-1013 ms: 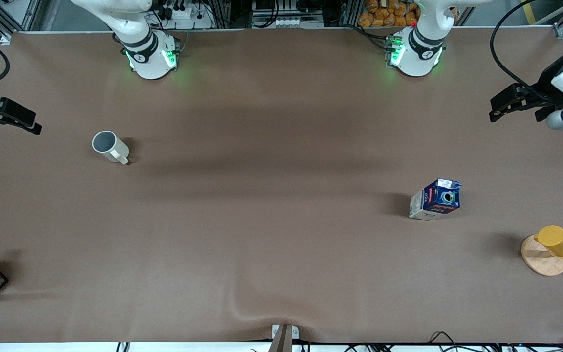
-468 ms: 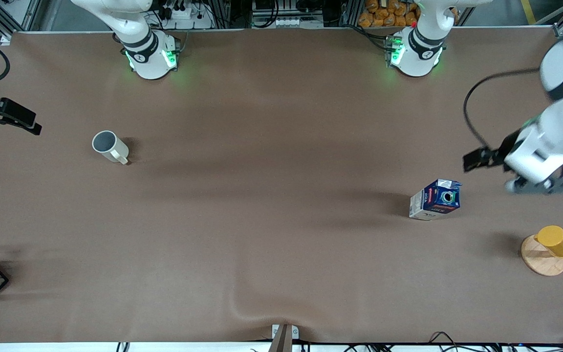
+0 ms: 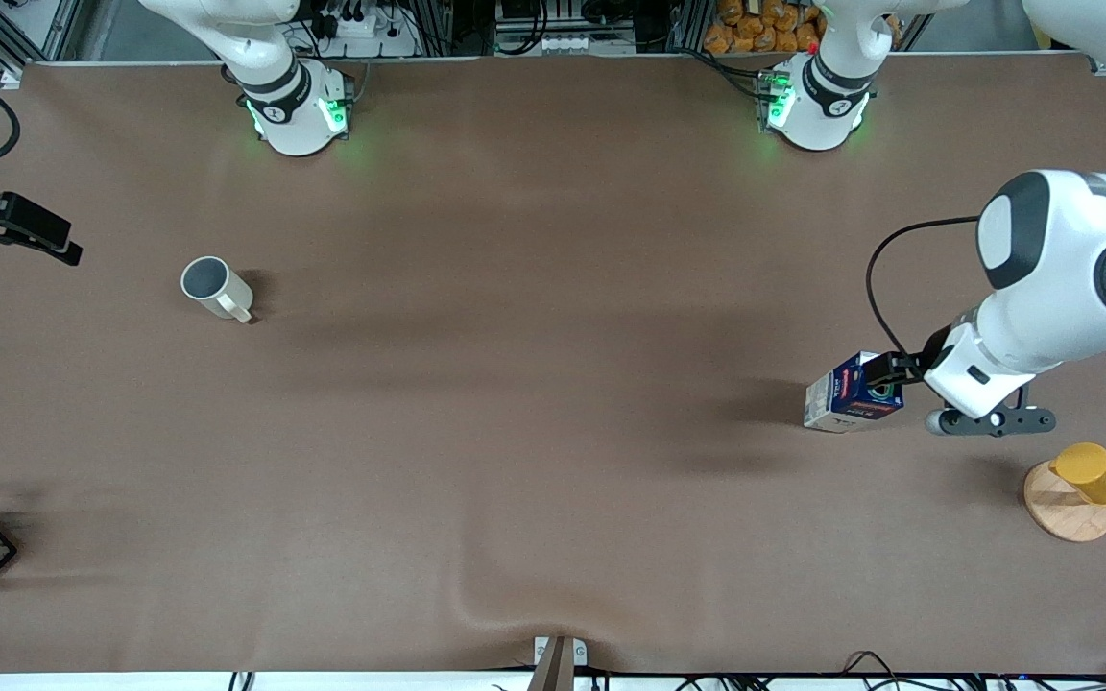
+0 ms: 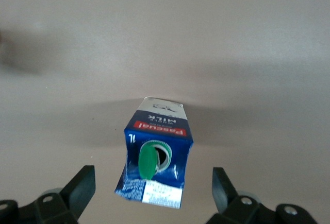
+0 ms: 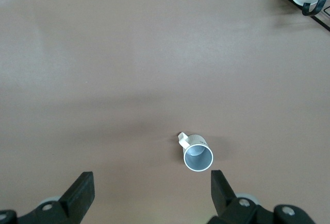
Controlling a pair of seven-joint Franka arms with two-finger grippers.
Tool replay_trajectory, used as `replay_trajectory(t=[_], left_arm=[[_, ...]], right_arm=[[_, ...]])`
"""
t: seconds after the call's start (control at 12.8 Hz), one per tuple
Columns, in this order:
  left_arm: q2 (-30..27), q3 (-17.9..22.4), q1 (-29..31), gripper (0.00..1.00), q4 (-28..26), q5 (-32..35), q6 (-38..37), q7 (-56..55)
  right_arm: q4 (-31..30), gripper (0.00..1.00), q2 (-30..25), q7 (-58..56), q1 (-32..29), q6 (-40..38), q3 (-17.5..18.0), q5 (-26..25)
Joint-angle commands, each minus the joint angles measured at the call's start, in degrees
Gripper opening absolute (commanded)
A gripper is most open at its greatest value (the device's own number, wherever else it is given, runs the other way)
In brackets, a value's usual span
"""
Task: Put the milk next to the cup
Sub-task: 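Reach the left gripper to the milk carton while the right gripper reaches the mug, then grasp the milk carton with the left gripper while the right gripper grasps the mug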
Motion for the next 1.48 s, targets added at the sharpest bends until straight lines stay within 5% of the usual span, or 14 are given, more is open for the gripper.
replay_trajectory(t=[0.0,0.39,0.86,1.09,1.4], left_arm=[[0.94,-0.07,-0.52,1.0,-0.65,1.36,1.08,-0.32],[2.7,-0.07,-0.61,1.0,-1.97,2.76,2.66,0.12],[3.93,-0.07,-0.61,1.0,-2.06,2.85,2.48,2.84],[4.11,-0.07,-0.52,0.91,-2.06,2.85,2.22,3.2],[4.11,-0.07,-0.6,0.79,-1.97,2.85,1.96,3.46]], right_arm=[[-0.58,1.0,-0.54,-0.46,-0.77,0.52,0.77,0.15],[-4.86,1.0,-0.8,-0.54,0.54,2.78,1.04,0.15],[-38.4,1.0,-14.49,-0.54,3.19,20.89,1.12,0.15],[-48.01,1.0,-16.8,-0.63,2.58,20.29,0.86,-0.2],[-60.31,1.0,-16.98,-0.55,-3.47,31.95,0.6,-0.64]])
